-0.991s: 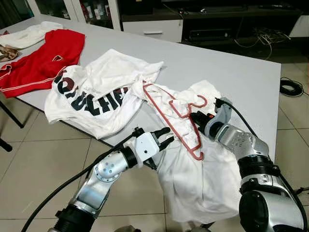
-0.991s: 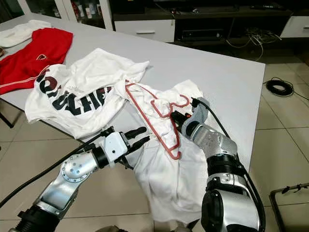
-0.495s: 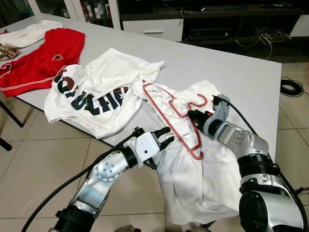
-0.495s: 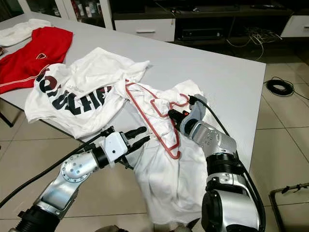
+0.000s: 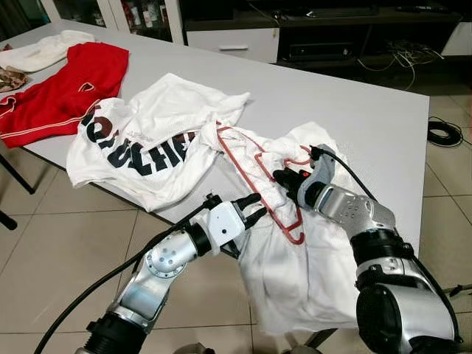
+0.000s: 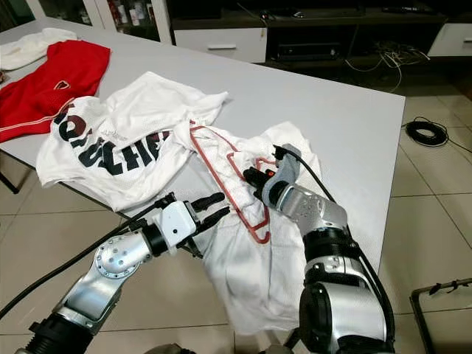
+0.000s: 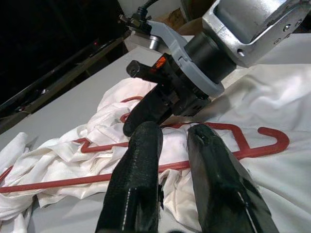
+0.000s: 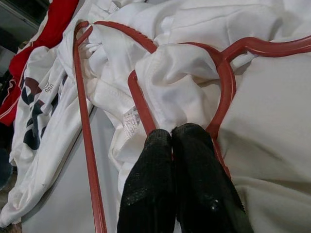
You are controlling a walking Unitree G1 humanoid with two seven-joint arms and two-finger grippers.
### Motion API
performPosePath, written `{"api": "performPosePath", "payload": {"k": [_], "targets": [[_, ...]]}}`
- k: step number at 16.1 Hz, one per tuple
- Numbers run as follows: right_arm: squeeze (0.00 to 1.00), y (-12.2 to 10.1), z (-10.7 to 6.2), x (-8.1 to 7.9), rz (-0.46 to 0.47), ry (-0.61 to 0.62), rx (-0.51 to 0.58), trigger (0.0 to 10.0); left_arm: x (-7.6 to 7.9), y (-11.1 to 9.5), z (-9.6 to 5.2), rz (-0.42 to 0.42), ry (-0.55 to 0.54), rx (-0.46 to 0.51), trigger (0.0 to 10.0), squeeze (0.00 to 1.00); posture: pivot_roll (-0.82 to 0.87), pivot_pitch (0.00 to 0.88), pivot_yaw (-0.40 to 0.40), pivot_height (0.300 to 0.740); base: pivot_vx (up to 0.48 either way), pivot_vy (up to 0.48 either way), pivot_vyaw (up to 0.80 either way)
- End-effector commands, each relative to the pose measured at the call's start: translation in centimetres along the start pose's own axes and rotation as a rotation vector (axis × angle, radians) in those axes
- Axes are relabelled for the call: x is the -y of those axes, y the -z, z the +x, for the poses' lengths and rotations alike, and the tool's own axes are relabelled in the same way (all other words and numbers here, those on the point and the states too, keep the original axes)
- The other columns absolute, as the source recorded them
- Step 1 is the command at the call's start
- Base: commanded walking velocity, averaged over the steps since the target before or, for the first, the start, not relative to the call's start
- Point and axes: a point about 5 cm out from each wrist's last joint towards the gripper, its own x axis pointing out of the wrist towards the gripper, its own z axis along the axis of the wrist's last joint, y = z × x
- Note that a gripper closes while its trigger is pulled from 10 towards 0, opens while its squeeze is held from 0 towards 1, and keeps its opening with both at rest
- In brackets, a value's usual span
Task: Hang hanger
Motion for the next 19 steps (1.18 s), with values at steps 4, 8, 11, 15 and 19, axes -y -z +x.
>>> {"api": "performPosePath", "payload": {"k": [4,8,11,15,19], "targets": [[0.0,0.3,0.7,-0.4,0.085,0.026,0.001,1.8,0.0,0.1,0.1,0.016,-0.001,-0.006,10.0,0.0,-0.05,0.0,0.051,0.736,0.0,0.0,0.0],[0.0,-1.2,0.8,-1.2,0.173,-0.014,0.096,0.0,0.0,0.1,0.2,0.019,-0.004,-0.003,10.0,0.0,-0.06,0.0,0.053,0.736,0.0,0.0,0.0],[0.0,-2.2,0.6,-1.3,0.231,-0.036,0.14,0.0,0.0,0.1,0.2,0.022,-0.006,-0.004,10.0,0.0,-0.06,0.0,0.054,0.736,0.0,0.0,0.0],[0.0,-2.4,0.5,-1.6,0.21,-0.067,0.153,0.0,-0.1,0.0,0.3,0.025,-0.006,-0.002,10.0,0.0,-0.06,0.0,0.055,0.736,0.0,0.0,0.0],[0.0,-3.2,0.1,-1.2,-0.019,0.006,0.228,10.0,-0.1,0.1,0.3,0.027,-0.008,-0.003,10.0,0.0,-0.06,0.0,0.056,0.736,0.0,0.0,0.0]]}}
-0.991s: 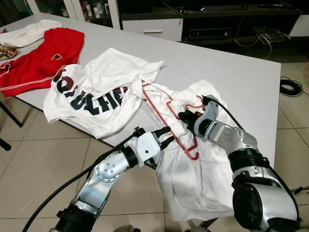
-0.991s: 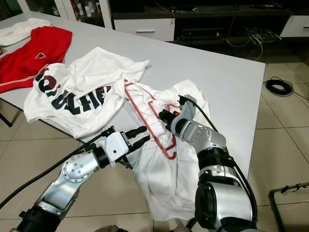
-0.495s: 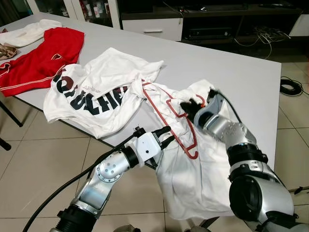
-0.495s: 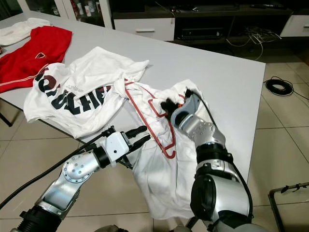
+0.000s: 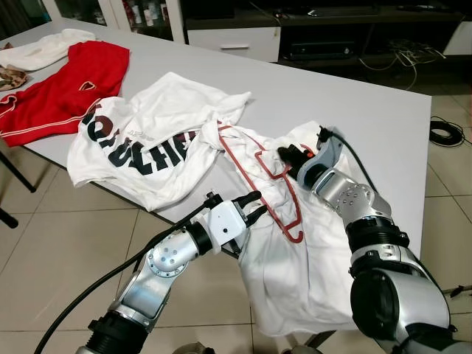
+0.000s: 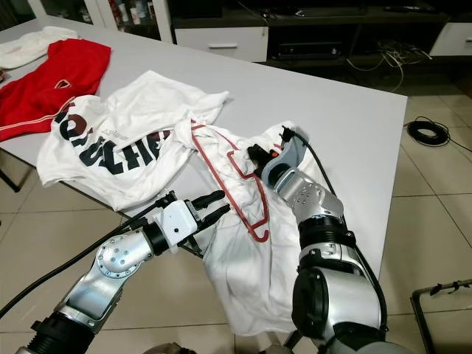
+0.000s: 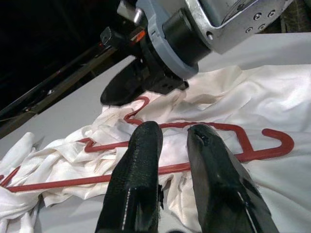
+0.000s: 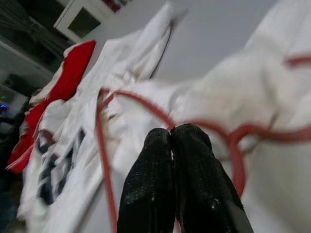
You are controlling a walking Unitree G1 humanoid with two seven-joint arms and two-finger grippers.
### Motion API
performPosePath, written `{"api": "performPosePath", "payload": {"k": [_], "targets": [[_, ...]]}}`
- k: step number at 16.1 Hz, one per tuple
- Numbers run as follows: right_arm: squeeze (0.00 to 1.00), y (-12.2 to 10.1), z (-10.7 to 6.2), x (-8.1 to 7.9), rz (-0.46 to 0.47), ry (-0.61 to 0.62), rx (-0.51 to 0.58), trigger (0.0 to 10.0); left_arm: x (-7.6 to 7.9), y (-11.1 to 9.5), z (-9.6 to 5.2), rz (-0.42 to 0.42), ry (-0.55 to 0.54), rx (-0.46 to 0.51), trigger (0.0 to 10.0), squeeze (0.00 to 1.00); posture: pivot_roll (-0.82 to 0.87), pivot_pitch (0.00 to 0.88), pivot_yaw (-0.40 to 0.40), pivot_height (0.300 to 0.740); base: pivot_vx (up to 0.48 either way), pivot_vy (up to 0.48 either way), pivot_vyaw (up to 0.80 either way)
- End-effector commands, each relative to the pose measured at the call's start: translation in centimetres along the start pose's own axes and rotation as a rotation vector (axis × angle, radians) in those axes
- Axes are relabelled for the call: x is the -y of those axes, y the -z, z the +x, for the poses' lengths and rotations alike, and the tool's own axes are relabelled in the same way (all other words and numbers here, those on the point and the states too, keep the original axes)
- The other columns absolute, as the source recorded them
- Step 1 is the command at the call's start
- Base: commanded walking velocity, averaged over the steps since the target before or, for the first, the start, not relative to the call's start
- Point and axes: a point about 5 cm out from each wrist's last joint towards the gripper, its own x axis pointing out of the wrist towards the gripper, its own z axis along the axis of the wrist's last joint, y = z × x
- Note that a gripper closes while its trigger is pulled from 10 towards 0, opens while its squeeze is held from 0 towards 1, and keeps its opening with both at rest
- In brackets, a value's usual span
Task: Hang hanger
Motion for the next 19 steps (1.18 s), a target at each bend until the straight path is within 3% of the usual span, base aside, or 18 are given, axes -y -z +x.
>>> {"api": "performPosePath", "payload": {"k": [1,2,5,9,10,11,15,19], "targets": [[0.0,-0.3,-0.2,0.3,-0.05,0.021,0.029,10.0,0.0,0.1,0.1,0.014,0.007,-0.01,10.0,0.0,-0.06,0.0,0.057,0.736,0.0,0.0,0.0],[1.0,-0.3,-0.4,0.6,-0.062,0.037,0.038,10.0,-0.1,0.1,0.1,0.009,0.0,-0.006,10.0,0.0,-0.06,0.0,0.057,0.736,0.0,0.0,0.0],[1.0,-0.1,-0.9,1.7,-0.065,0.071,0.044,10.0,-0.5,0.0,-0.1,-0.057,-0.041,0.015,10.0,0.0,-0.06,0.0,0.057,0.736,0.0,0.0,0.0],[1.0,0.3,-1.4,3.0,-0.033,0.101,0.016,10.0,-2.0,0.3,-1.2,-0.204,-0.151,0.034,10.0,0.0,-0.06,0.0,0.057,0.736,0.0,0.0,0.0],[0.36,0.3,-1.4,2.9,-0.027,0.085,0.01,10.0,-2.3,0.5,-1.6,-0.235,-0.169,0.035,10.0,0.0,-0.06,0.0,0.057,0.736,0.0,0.0,0.0],[0.0,0.4,-1.4,2.7,-0.028,0.063,-0.008,10.0,-2.5,0.8,-2.0,-0.253,-0.184,0.027,10.0,0.0,-0.05,0.0,0.055,0.736,0.0,0.0,0.0],[0.0,2.2,-0.9,1.7,-0.057,-0.002,-0.1,10.0,-2.5,1.3,-2.7,-0.268,-0.197,0.006,10.0,0.0,-0.05,0.0,0.052,0.736,0.0,0.0,0.0],[0.0,3.8,-0.5,1.3,-0.031,-0.008,-0.188,10.0,-1.2,1.6,-2.9,-0.25,-0.151,-0.022,10.0,0.0,-0.04,0.0,0.042,0.736,0.0,0.0,0.0]]}}
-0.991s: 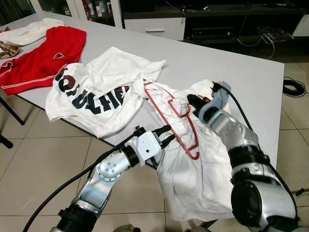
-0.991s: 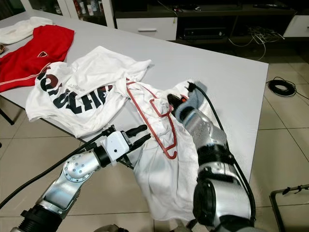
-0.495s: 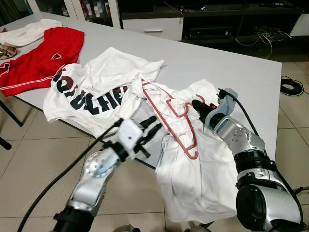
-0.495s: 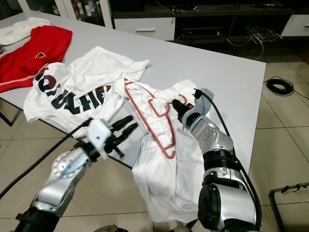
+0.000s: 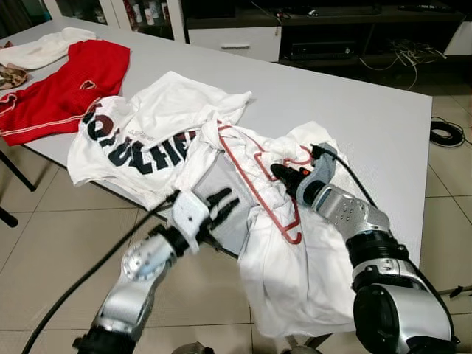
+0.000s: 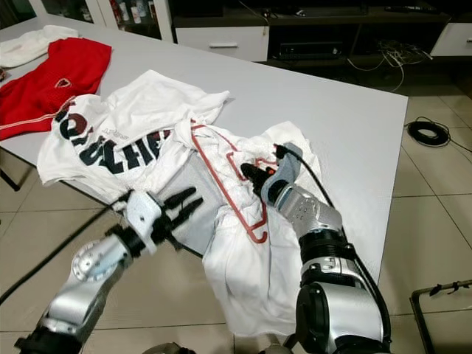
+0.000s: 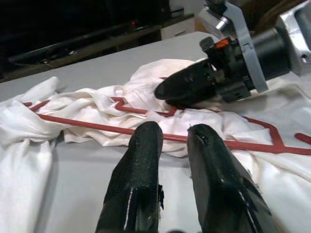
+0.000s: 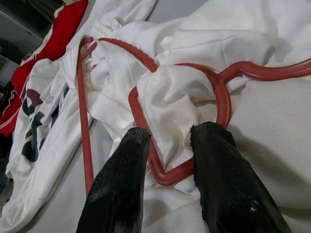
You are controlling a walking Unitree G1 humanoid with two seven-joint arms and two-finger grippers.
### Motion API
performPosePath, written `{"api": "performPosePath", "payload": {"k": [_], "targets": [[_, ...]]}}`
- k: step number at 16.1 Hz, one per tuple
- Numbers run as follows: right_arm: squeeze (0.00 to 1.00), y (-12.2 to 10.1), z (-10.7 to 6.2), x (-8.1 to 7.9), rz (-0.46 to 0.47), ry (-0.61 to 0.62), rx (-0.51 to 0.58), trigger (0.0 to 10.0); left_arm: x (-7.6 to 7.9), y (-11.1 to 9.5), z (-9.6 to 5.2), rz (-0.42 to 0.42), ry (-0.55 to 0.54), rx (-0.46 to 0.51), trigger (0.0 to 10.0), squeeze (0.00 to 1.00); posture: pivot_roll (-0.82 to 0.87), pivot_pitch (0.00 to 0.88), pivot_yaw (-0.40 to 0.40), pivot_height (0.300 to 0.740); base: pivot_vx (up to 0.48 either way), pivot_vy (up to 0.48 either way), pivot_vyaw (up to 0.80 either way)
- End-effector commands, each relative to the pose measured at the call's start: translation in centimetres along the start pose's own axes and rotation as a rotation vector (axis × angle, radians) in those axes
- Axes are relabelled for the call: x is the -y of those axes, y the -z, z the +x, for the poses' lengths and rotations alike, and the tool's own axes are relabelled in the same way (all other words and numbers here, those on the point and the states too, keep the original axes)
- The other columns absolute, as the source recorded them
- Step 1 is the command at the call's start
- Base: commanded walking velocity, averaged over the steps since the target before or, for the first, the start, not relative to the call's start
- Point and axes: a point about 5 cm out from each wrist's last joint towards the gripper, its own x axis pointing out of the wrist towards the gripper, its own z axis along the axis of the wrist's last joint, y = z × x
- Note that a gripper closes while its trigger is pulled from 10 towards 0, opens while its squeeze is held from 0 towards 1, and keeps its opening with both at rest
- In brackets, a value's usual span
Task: Hang hanger
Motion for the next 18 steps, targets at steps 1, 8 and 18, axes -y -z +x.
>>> {"api": "performPosePath", "payload": {"k": [1,8,18], "targets": [[0.0,1.0,0.2,0.2,-0.008,0.02,-0.07,10.0,0.3,-0.4,0.0,0.021,0.009,0.008,10.0,0.0,-0.04,0.0,0.037,0.736,0.0,0.0,0.0],[0.0,-0.5,-0.6,2.5,-0.026,0.236,-0.011,10.0,0.7,-0.3,0.0,0.04,0.008,-0.001,10.0,0.0,-0.04,0.0,0.029,0.736,0.0,0.0,0.0],[0.0,-4.5,-2.0,2.1,-0.067,0.208,0.127,10.0,0.6,-0.5,0.4,0.047,0.013,0.01,10.0,0.0,-0.05,0.0,0.035,0.736,0.0,0.0,0.0]]}}
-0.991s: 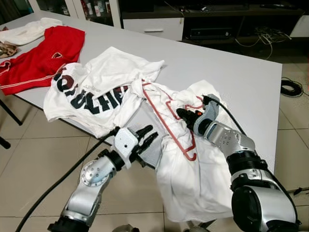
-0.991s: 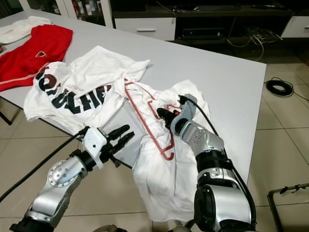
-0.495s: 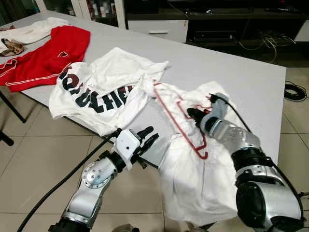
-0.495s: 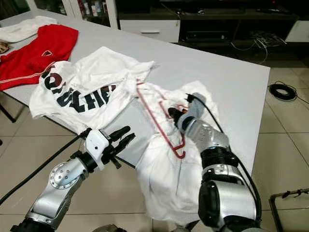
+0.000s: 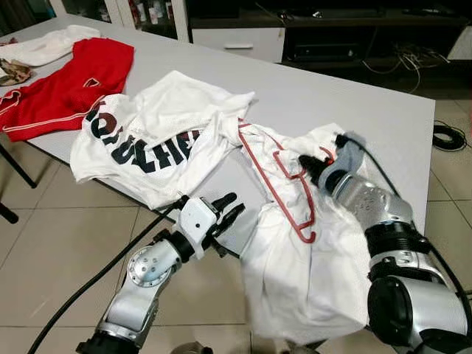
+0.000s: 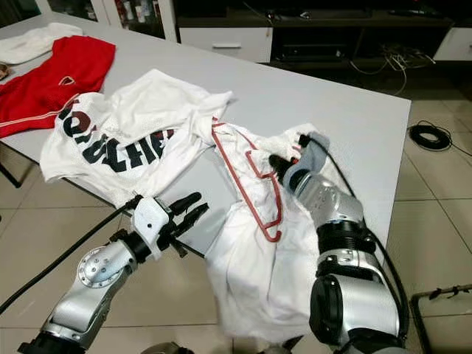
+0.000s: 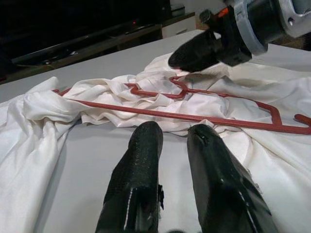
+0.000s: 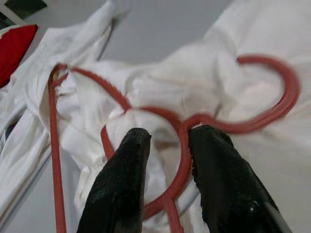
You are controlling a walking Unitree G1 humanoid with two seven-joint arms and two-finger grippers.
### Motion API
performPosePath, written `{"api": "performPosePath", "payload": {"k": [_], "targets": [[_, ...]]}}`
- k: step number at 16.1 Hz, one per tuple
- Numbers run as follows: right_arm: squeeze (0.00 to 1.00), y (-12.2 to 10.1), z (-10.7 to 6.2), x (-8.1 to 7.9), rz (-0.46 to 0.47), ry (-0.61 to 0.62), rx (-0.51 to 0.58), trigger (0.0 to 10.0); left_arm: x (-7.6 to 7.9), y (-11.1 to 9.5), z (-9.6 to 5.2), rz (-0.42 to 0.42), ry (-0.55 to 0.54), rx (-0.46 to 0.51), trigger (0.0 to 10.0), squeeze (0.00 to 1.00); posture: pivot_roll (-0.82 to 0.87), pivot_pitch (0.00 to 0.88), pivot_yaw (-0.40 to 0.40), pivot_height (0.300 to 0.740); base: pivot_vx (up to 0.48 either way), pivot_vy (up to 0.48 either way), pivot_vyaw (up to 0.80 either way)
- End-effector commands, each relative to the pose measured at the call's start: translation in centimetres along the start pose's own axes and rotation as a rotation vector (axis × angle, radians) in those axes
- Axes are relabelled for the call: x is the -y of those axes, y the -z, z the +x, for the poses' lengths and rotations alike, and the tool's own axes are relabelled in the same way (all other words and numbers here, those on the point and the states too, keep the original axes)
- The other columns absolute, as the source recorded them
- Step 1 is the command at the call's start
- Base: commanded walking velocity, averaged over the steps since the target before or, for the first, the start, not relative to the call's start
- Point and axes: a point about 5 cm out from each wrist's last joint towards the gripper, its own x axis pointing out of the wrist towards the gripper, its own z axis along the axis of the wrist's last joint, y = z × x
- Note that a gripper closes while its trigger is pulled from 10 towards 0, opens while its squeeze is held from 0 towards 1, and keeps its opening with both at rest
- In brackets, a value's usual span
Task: Hang hanger
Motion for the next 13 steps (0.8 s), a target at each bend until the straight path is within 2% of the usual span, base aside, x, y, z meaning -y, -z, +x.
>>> {"api": "performPosePath", "payload": {"k": [1,3,5,9,11,13], "targets": [[0.0,-0.5,-0.3,0.3,-0.02,0.008,0.016,10.0,-0.2,-0.6,0.2,0.026,0.006,0.017,10.0,0.0,-0.05,0.0,0.035,0.736,0.0,0.0,0.0],[0.0,-0.7,-0.5,0.6,-0.057,0.021,0.016,10.0,-0.1,-0.6,0.3,0.027,0.007,0.017,10.0,0.0,-0.05,0.0,0.035,0.736,0.0,0.0,0.0],[0.0,0.7,-0.5,0.9,-0.087,0.031,-0.047,10.0,-0.2,-0.6,0.3,0.03,0.009,0.017,10.0,0.0,-0.05,0.0,0.032,0.736,0.0,0.0,0.0],[0.0,2.0,-0.2,0.5,-0.094,0.021,-0.089,10.0,-0.1,-0.6,0.4,0.031,0.009,0.019,10.0,0.0,-0.04,0.0,0.032,0.736,0.0,0.0,0.0],[0.0,2.8,0.1,0.0,-0.092,0.017,-0.109,10.0,-0.1,-0.6,0.4,0.032,0.01,0.019,10.0,0.0,-0.04,0.0,0.034,0.736,0.0,0.0,0.0],[0.0,3.6,0.6,-1.3,-0.073,-0.037,-0.146,10.0,-0.1,-0.6,0.4,0.032,0.011,0.018,10.0,0.0,-0.04,0.0,0.037,0.736,0.0,0.0,0.0]]}}
